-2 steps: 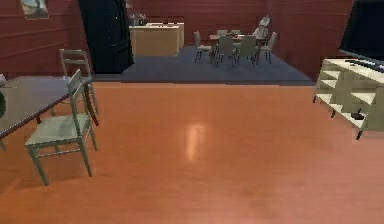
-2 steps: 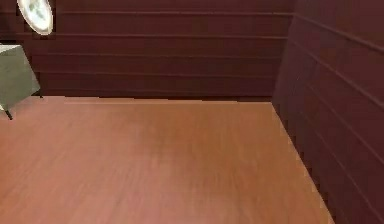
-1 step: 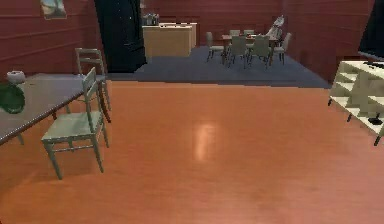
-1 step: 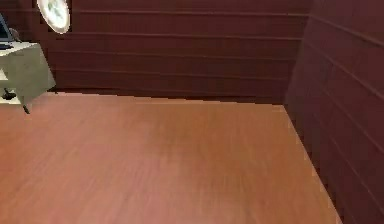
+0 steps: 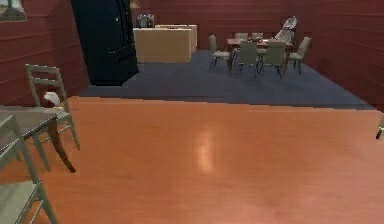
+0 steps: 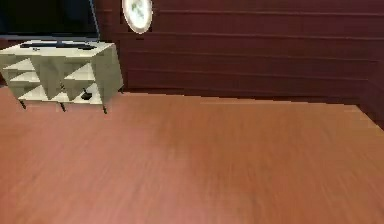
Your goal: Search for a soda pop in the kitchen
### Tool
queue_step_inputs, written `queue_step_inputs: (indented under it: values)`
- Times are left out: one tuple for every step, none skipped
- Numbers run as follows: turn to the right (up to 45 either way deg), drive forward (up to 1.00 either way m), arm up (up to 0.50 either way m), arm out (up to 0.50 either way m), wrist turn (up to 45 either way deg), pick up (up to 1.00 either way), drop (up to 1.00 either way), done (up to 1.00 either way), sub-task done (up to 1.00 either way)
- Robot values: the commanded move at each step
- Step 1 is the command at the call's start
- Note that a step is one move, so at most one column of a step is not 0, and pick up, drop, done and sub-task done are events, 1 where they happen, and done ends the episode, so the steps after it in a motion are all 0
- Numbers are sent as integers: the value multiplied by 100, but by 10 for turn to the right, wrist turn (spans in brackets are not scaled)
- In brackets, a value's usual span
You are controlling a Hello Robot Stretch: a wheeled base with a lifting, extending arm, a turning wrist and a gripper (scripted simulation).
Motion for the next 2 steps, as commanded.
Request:
queue_step_inputs:
  values:
    - [0,100,0,0,0,0,0,0,0]
    - [0,100,0,0,0,0,0,0,0]
